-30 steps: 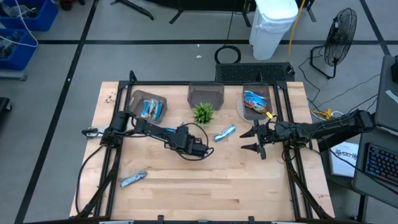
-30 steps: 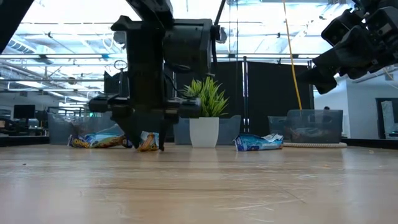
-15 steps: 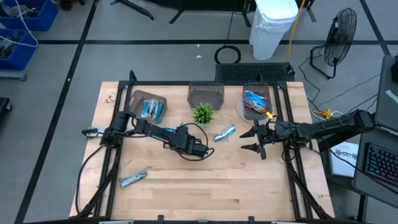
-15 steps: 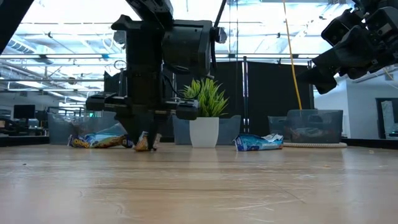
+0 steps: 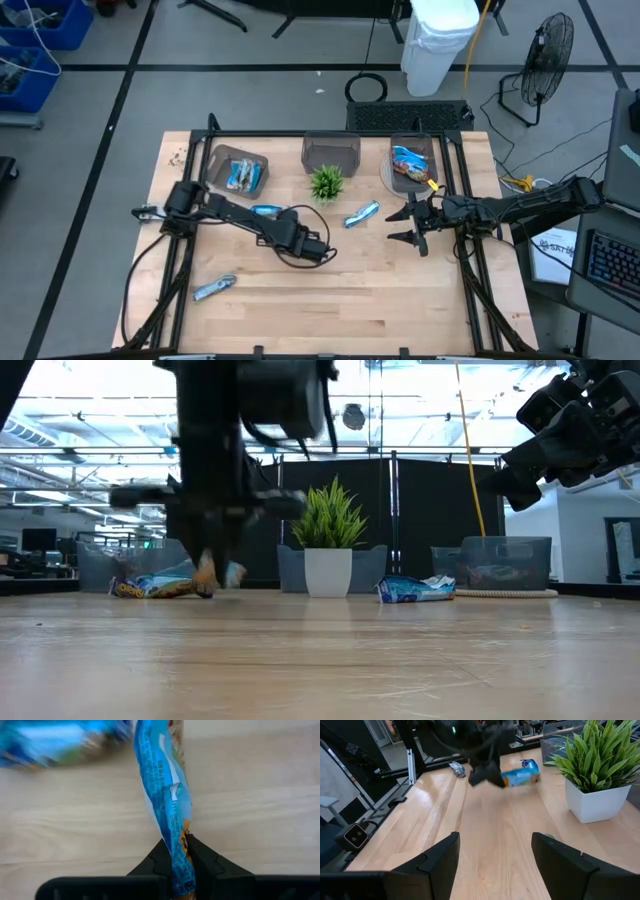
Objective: Pick and place Granola Bars by type
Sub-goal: Put the yellow granola bar into the left black bin
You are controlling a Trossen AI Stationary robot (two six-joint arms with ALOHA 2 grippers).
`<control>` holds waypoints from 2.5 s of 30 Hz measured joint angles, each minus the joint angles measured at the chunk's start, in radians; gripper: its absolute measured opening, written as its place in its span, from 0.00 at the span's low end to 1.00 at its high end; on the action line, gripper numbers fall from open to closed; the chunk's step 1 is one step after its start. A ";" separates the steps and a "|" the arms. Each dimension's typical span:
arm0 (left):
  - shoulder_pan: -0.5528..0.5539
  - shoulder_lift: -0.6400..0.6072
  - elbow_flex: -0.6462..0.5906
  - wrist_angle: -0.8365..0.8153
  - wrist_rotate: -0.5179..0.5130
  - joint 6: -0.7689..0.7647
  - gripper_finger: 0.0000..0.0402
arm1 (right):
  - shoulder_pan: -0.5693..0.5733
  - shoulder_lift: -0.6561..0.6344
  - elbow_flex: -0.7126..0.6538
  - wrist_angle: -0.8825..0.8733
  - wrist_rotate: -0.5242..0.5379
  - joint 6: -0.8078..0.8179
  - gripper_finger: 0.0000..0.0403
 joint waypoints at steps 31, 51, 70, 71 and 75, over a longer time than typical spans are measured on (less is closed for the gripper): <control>-0.030 -0.592 0.001 -0.154 0.037 0.289 0.07 | 0.000 0.000 0.000 0.000 0.000 0.000 0.59; 0.314 -0.855 0.002 -0.408 0.091 0.711 0.07 | 0.000 0.000 0.000 0.000 0.000 0.000 0.59; 0.985 -0.844 -0.031 -0.361 0.247 1.480 0.07 | 0.000 0.000 -0.001 0.000 0.000 0.000 0.59; 1.009 -0.841 -0.043 -0.356 0.247 1.506 0.07 | 0.000 0.000 -0.001 0.000 0.000 0.000 0.59; 1.098 -0.836 -0.122 -0.277 0.259 1.585 0.07 | 0.000 0.000 -0.001 0.000 0.000 0.000 0.59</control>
